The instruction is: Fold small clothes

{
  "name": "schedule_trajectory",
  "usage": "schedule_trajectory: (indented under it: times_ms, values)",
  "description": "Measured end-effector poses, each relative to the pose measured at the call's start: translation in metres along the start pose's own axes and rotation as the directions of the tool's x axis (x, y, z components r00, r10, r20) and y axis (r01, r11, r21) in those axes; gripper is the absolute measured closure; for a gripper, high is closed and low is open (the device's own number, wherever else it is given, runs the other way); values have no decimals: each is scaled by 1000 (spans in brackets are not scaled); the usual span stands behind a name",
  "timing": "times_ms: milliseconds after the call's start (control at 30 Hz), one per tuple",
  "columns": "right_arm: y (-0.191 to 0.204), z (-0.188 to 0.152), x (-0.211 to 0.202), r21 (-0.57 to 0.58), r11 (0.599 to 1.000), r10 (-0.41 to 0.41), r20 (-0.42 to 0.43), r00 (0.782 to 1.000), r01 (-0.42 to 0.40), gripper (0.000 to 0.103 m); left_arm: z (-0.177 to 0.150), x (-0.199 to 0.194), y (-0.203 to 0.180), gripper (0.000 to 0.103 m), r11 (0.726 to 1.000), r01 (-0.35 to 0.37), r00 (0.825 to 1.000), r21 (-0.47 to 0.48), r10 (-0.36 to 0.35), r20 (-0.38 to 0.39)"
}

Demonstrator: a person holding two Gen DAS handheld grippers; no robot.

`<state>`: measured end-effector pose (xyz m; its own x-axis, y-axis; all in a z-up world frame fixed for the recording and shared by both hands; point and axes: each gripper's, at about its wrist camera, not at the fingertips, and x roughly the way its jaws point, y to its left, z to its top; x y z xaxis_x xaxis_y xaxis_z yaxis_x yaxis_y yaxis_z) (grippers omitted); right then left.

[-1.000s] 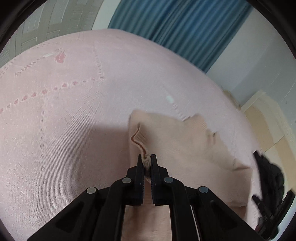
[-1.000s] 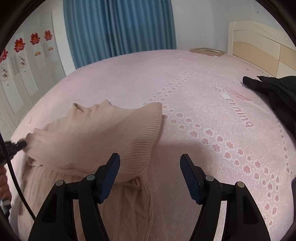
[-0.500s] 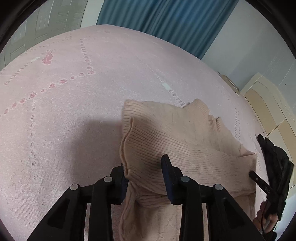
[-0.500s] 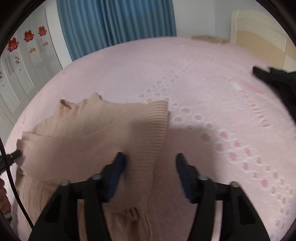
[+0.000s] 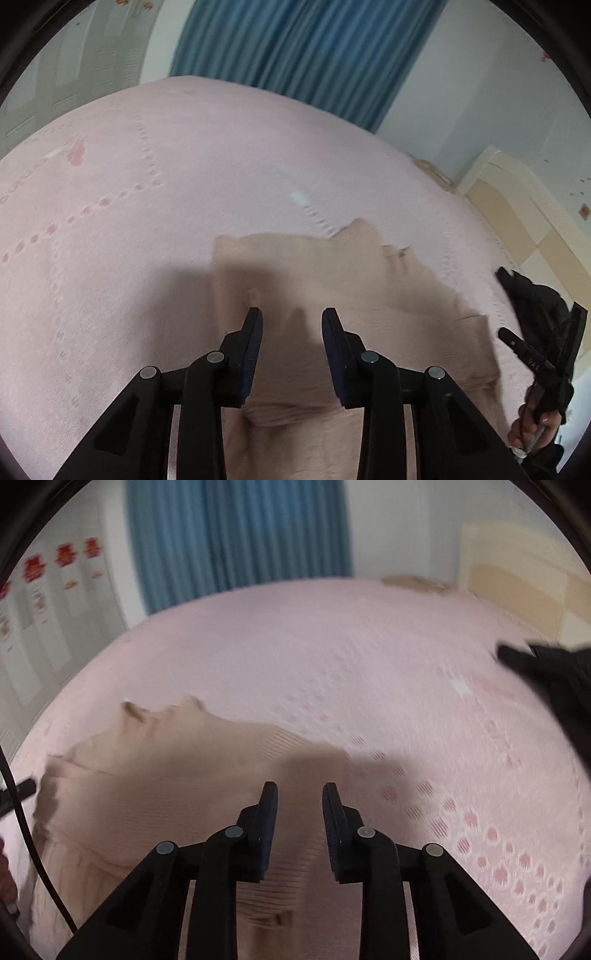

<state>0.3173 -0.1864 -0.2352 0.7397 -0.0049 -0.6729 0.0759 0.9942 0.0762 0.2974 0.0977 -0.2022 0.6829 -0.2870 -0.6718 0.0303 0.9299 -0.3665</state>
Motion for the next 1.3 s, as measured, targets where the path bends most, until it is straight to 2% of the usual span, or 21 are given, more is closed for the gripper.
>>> schedule_trajectory:
  times_ms: [67, 133, 200, 233, 267, 367, 500, 533, 600, 667, 767, 1000, 1133, 1233, 1300]
  values:
    - [15, -1, 4, -55, 998, 22, -4, 1000, -22, 72, 2, 9, -13, 71, 998, -15, 1000, 61, 15, -7]
    - [23, -3, 18, -81, 997, 17, -38, 999, -20, 72, 2, 25, -23, 71, 989, -70, 997, 126, 73, -17]
    - [23, -6, 34, -84, 996, -23, -77, 997, 17, 72, 1, 42, -21, 72, 983, -131, 990, 129, 137, -42]
    - [22, -9, 45, -84, 995, -54, -105, 993, 45, 72, 0, 45, -18, 76, 981, -147, 987, 124, 153, -39]
    - [21, -9, 47, -79, 995, -61, -99, 993, 53, 72, -2, 48, -18, 78, 976, -171, 984, 135, 175, -23]
    - [24, -5, 53, -101, 988, -126, -96, 987, 116, 72, -4, 50, -25, 79, 963, -202, 979, 176, 206, -3]
    - [20, -6, 50, -94, 991, -107, -96, 990, 98, 71, -4, 49, -26, 78, 962, -201, 978, 187, 207, -14]
    - [18, -6, 46, -90, 992, -100, -100, 990, 91, 71, -5, 47, -26, 74, 963, -191, 980, 192, 199, -20]
    - [17, -7, 30, -86, 993, -86, -92, 992, 78, 59, -12, 37, -29, 65, 959, -167, 983, 227, 181, -38]
    - [21, -15, 12, -131, 988, -92, -82, 992, 81, 48, -23, 26, -34, 64, 944, -184, 979, 275, 202, -39]
    - [17, -30, -16, -194, 969, -173, -95, 980, 152, 47, -41, -3, -33, 64, 931, -216, 969, 293, 241, -50]
    - [-13, -43, -130, -32, 992, -122, -22, 992, 122, 45, -66, -103, -19, 63, 962, -226, 970, 153, 236, -50]
    - [-3, -57, -183, -77, 992, -106, -29, 994, 104, 45, -83, -152, -22, 63, 966, -230, 972, 119, 234, -26]
    - [3, -69, -213, -98, 983, -155, 7, 988, 155, 45, -97, -187, -20, 63, 970, -232, 972, 74, 233, -12]
    - [7, -80, -233, -85, 986, -144, 10, 989, 145, 45, -109, -206, -18, 63, 968, -243, 970, 64, 244, -18]
